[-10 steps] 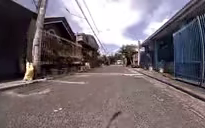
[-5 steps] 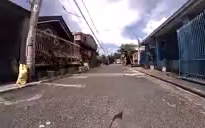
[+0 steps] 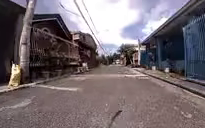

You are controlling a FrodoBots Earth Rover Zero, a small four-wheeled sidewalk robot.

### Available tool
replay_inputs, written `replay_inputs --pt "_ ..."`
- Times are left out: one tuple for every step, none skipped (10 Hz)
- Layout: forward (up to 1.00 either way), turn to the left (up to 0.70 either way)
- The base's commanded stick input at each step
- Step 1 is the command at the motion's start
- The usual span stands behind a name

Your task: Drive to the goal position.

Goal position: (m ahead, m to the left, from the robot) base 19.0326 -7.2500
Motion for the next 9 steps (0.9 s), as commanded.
replay_inputs --pt "0.7 0.0" --pt "0.7 0.0" --pt "0.7 0.0" --pt "0.7 0.0" --pt "0.7 0.0" --pt "0.7 0.0" --pt "0.7 0.0" --pt "0.7 0.0" --pt "0.7 0.0"
